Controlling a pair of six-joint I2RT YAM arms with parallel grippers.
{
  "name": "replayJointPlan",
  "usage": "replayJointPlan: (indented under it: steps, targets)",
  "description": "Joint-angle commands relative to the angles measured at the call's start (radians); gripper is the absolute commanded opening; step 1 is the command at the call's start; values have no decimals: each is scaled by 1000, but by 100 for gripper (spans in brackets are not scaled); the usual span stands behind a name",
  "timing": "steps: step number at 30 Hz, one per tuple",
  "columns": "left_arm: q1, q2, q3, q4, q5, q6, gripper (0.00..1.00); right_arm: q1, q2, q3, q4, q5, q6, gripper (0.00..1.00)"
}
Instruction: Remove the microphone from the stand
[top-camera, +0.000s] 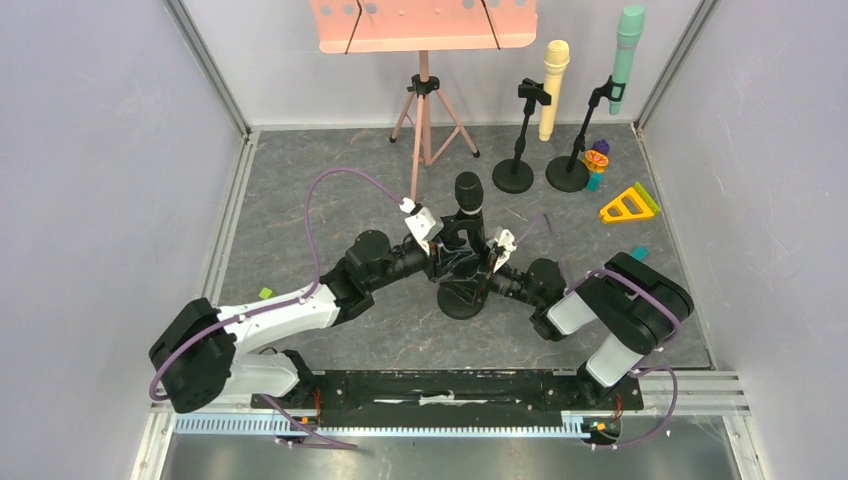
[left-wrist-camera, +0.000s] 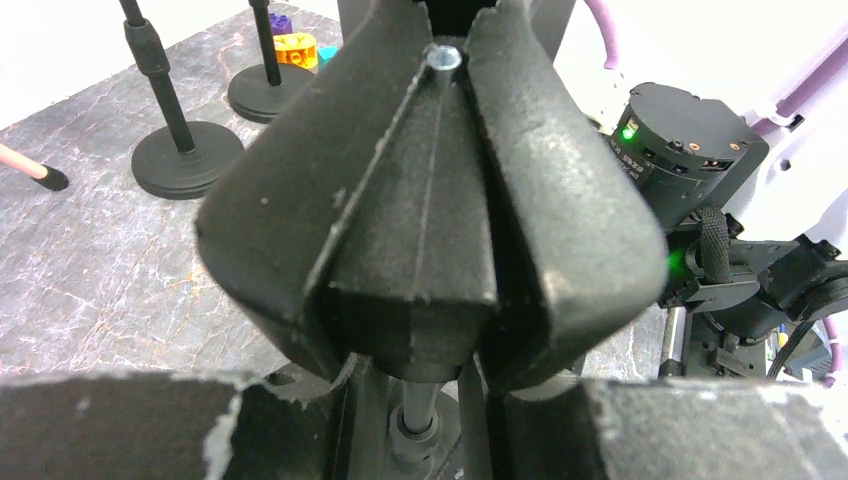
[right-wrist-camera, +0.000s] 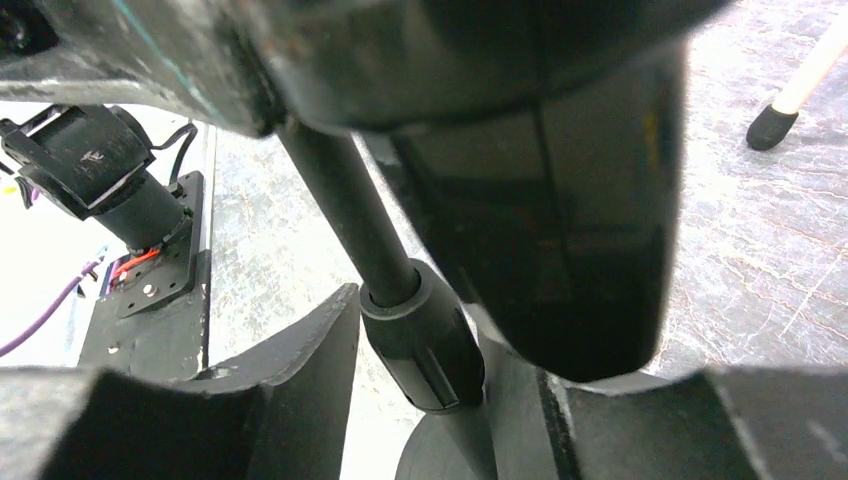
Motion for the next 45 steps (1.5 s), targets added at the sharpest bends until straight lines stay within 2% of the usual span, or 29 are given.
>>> replayJointPlan:
  steps: [1,3,7,8,12,15,18,22,32,33,35,41,43,45]
  targets:
    - [4,0,24,21,10,-7,2,-2,-27,-4,222,2,-11,48]
    - [4,0,22,23,9,-11,2,-2,-32,0,213,-3,-8,33]
    - [4,-2,21,31,1,-14,2,-2,-46,-3,177,16,-21,23]
    - [4,-1,25,27,-5,-15,2,-2,-51,-9,151,40,-31,15]
    - [4,-6,45,-2,-20,-18,2,21,-90,-35,113,112,-60,1]
    - [4,-14,46,-6,-45,-26,2,88,-168,-37,-20,246,-158,0]
    - [4,-17,52,-14,-58,-29,2,188,-253,8,-249,455,-295,0]
    - [4,-19,54,-18,-68,-40,2,249,-309,63,-440,743,-320,0]
    - [4,-38,34,-21,-130,-40,2,343,-269,48,-361,906,-308,0]
    - [4,-42,32,-23,-132,-36,2,343,-267,31,-331,886,-290,1]
    - [4,-46,31,-34,-131,-27,2,338,-271,8,-282,820,-291,15]
    - [4,-44,36,-48,-108,-6,2,246,-268,62,-385,455,-240,42]
    - [4,-46,35,-51,-107,-1,2,211,-263,42,-327,386,-213,51]
    - [4,-50,32,-47,-99,4,2,177,-261,6,-254,331,-198,53]
